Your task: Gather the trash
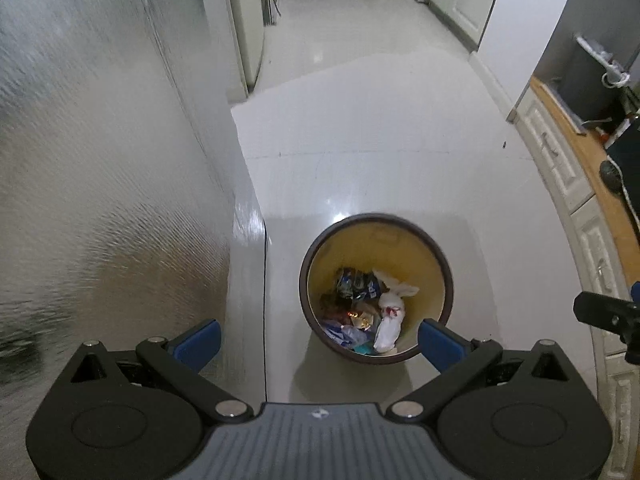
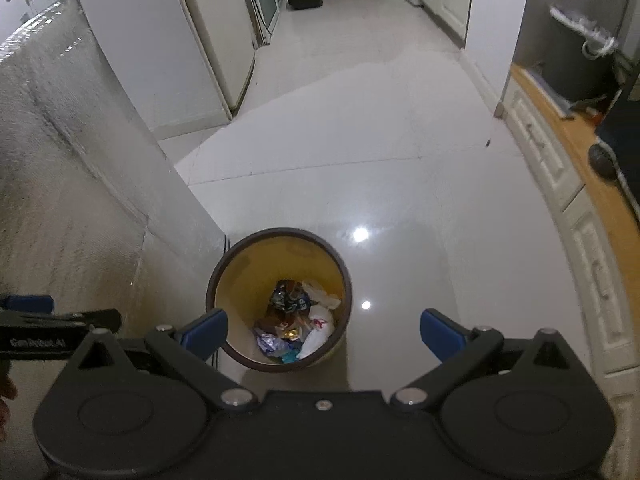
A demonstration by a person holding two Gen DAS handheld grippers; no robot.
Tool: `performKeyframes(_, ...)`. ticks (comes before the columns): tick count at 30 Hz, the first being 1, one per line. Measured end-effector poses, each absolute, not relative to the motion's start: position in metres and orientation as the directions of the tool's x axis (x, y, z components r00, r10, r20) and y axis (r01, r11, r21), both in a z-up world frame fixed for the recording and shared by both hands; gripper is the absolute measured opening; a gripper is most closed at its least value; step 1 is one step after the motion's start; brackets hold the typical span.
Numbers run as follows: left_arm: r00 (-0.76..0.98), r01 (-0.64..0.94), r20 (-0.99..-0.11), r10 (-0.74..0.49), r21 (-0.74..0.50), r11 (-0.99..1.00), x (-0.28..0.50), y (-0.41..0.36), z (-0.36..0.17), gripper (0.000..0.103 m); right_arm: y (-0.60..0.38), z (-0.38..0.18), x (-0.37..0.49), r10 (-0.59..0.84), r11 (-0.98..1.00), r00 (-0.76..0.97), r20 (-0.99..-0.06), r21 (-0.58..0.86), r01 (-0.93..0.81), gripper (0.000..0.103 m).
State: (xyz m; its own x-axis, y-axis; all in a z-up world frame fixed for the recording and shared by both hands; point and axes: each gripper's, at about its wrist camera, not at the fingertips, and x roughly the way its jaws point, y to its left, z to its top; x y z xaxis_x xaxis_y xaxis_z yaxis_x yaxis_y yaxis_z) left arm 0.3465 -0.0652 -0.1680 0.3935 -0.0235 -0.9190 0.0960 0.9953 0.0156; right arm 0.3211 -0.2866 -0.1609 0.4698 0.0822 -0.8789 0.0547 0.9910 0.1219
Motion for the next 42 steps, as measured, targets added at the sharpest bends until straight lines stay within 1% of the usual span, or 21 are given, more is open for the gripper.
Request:
performKeyframes(3,0.427,0.100,-0.904,-0.032,0.012,0.995,0.335,-0.068,-0.145,0.103,-0.289,-0.142,0.310,0.057,0.992,0.494,-0.867,0.103,0.067,0.103)
performKeyframes(10,0.506,0.072,-0.861,-0.054,-0.020,0.997,0.303,-0.067,-0.100,0.103,-0.291,-0.101,0.281,0.048,0.992,0.546,-0.836,0.104,0.073,0.103)
performKeyframes(15,0.552,0.075,-0.832,-0.056,-0.018,0.997,0.276,-0.061,-0.075,0.103,-0.294,-0.081,0.256,0.022,0.990,0.593,-0.805,0.100,0.098,0.103)
performKeyframes(18,0.578,0.079,-0.814,-0.054,-0.010,0.997,0.258,-0.054,-0.062,0.103,-0.294,-0.072,0.241,-0.002,0.990,0.599,-0.800,0.083,0.115,0.103)
performKeyframes(20,0.598,0.077,-0.800,-0.054,-0.011,0.997,0.245,-0.051,-0.053,0.103,-0.292,-0.065,0.232,-0.013,0.992,0.611,-0.791,0.069,0.110,0.103)
performKeyframes(23,0.628,0.095,-0.774,-0.086,-0.033,0.995,0.224,-0.047,-0.039,0.103,-0.287,-0.055,0.217,-0.012,0.994,0.644,-0.765,0.061,0.091,0.103)
performKeyframes(25,0.652,0.099,-0.754,-0.076,-0.014,0.995,0.211,-0.047,-0.029,0.103,-0.284,-0.048,0.206,-0.009,0.996,0.659,-0.752,0.054,0.076,0.103)
performKeyframes(37,0.735,0.071,-0.677,-0.027,0.037,0.997,0.133,-0.044,0.003,0.103,-0.271,-0.006,0.132,0.011,0.999,0.747,-0.664,0.045,0.025,0.103)
performKeyframes(42,0.748,0.072,-0.662,-0.043,0.017,0.997,0.103,-0.040,0.010,0.103,-0.266,0.005,0.102,0.033,0.998,0.765,-0.643,0.062,0.010,0.103)
